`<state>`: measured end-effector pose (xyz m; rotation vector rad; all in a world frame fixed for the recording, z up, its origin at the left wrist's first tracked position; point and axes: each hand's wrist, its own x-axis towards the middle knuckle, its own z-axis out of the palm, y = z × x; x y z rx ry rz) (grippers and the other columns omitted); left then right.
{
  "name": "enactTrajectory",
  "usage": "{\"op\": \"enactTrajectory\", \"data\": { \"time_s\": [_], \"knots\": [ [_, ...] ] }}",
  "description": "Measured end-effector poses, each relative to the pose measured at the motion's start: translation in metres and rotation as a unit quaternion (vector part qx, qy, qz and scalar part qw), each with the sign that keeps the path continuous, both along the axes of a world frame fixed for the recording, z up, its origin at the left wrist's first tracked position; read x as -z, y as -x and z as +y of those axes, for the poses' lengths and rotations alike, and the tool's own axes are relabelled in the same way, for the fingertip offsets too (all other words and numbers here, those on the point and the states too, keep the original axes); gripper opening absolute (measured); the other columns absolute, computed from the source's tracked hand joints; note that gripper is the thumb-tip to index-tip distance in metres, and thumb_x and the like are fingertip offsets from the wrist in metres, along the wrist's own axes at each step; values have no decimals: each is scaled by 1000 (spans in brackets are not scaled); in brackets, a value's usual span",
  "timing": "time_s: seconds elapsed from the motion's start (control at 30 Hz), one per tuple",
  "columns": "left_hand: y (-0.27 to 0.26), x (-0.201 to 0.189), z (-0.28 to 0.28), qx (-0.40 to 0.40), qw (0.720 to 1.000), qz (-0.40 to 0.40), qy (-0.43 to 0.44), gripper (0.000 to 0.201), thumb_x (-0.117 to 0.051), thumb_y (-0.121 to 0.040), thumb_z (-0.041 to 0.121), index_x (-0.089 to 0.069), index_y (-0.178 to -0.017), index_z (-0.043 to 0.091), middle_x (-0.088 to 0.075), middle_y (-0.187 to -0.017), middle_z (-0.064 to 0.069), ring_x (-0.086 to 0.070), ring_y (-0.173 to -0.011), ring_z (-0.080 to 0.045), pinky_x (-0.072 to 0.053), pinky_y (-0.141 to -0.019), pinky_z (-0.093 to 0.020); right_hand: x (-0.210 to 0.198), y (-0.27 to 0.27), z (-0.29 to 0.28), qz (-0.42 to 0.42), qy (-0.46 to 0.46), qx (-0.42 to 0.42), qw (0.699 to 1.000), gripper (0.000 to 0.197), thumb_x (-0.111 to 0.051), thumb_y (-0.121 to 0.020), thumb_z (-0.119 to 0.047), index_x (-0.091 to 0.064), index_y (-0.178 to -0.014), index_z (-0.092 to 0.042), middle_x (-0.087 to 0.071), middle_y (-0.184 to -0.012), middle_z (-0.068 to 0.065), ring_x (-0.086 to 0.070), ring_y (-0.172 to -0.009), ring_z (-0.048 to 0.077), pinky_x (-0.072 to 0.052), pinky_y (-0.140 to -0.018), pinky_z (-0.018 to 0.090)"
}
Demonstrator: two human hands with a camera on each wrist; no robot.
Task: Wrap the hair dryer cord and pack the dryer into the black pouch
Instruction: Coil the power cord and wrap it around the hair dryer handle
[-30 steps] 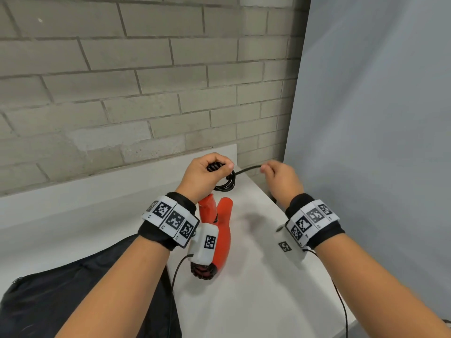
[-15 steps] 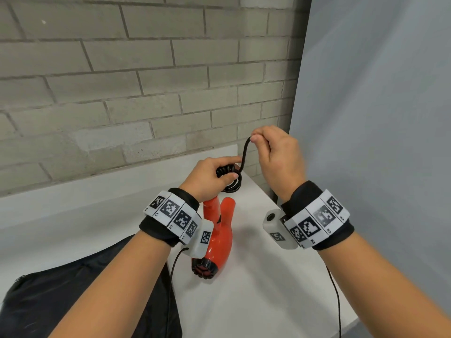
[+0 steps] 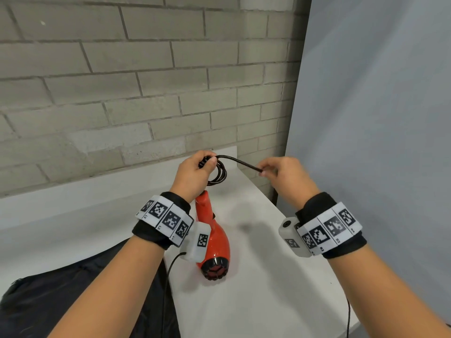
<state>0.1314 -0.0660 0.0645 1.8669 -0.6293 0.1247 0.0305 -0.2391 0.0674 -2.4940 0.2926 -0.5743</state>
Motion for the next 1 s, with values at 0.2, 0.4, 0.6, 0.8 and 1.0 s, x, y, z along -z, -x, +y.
{"op": "enactTrajectory", "data": {
  "time_s": [0.2,0.4,0.6,0.8,1.0],
  "knots": [
    [-2,4,-4,5,997,39,66,19,-45,-93,17,-60,-104,10,-51,-72,11,-45,-65,-1,-36,-62,-10,-7,3,16,17,-131,-140,981,17,-60,-84,-8,-63,-80,-24,-60,-74,-2,-55,-55,0,-51,-58,21],
    [11,7,-12,35,992,47,107,17,-43,-94,15,-60,-99,13,-57,-79,10,-51,-75,0,-39,-62,-3,-17,-1,43,-166,-284,-177,928,27,-55,-86,2,-59,-80,-24,-60,-78,-1,-63,-67,11,-58,-65,24],
    [20,6,-21,60,976,110,177,21,-38,-95,13,-58,-90,16,-60,-84,-2,-55,-80,-13,-45,-68,-10,-6,-7,52,-216,-233,-109,942,29,-56,-83,1,-52,-73,-26,-56,-71,-11,-57,-68,2,-53,-68,17],
    [30,4,-28,133,968,134,167,24,-38,-95,9,-52,-76,11,-55,-70,-1,-56,-60,-3,-47,-55,-10,8,-9,58,-177,-79,-65,979,27,-52,-83,4,-44,-68,-17,-40,-58,-12,-48,-52,1,-38,-53,6],
    [37,5,-31,148,974,110,128,23,-42,-94,11,-58,-80,18,-58,-75,5,-56,-66,4,-45,-64,-11,17,-18,58,-211,-87,14,974,31,-55,-77,5,-49,-104,-9,-45,-97,-3,-50,-90,14,-42,-78,18]
  ]
}}
